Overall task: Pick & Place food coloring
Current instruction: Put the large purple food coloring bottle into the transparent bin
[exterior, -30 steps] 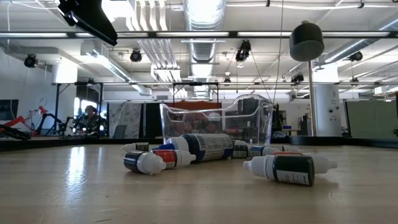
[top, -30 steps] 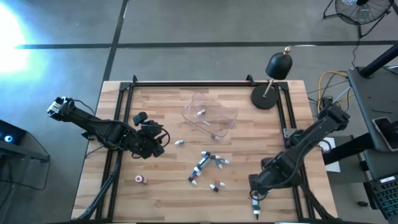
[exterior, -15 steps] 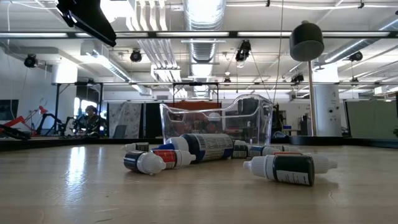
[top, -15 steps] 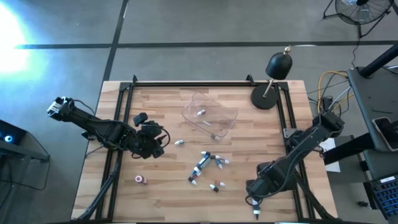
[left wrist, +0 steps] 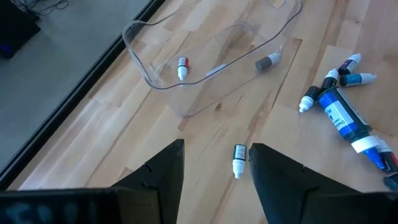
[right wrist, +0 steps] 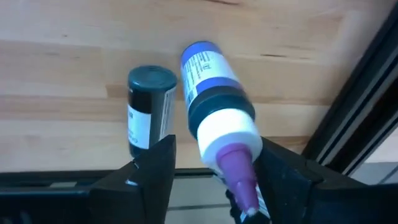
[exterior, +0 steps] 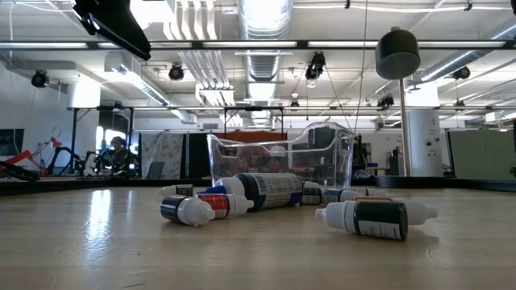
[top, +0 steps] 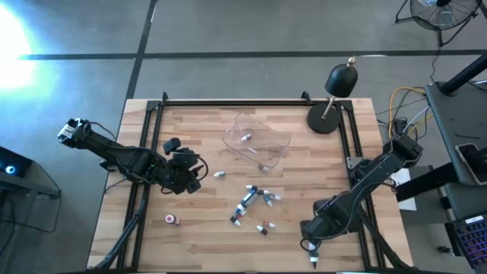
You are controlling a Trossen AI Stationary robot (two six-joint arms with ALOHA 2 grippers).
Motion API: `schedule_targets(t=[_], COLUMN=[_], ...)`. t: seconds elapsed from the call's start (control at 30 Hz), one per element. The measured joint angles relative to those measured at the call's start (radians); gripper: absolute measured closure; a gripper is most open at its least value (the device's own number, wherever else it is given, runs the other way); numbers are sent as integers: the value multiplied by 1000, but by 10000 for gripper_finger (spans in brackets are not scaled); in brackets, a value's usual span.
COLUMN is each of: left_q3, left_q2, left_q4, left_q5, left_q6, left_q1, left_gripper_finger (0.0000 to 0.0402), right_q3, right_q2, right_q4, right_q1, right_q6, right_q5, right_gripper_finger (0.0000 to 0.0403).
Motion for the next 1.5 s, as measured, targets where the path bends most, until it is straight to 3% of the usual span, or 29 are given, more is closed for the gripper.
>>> schedule_targets(t=[0.27, 0.63, 0.93, 1.1, 1.23, 1.5], left_q3=[0, 0, 0, 0, 0, 0], left_q2=[0, 0, 0, 0, 0, 0], left_q4=[0, 2, 4, 4, 3, 3], left_q5=[1, 1, 1, 1, 1, 7], left_q6=[-2, -2, -2, -3, -23, -67], left_q1=[0, 0, 0, 0, 0, 0], left_gripper_finger=[245, 245, 245, 245, 245, 245], right_q3=[-18, -17, 17, 63, 156, 445], right_q2=[-10, -15, -16, -20, -22, -24], right_q4=[-10, -37, -71, -116, -267, -552], right_q1=[0, -2, -55, -143, -253, -550], right_q6=[3, 0, -93, -219, -370, -700], right_q5=[1, 18, 84, 150, 231, 515], right_gripper_finger=[245, 242, 299, 300, 291, 295])
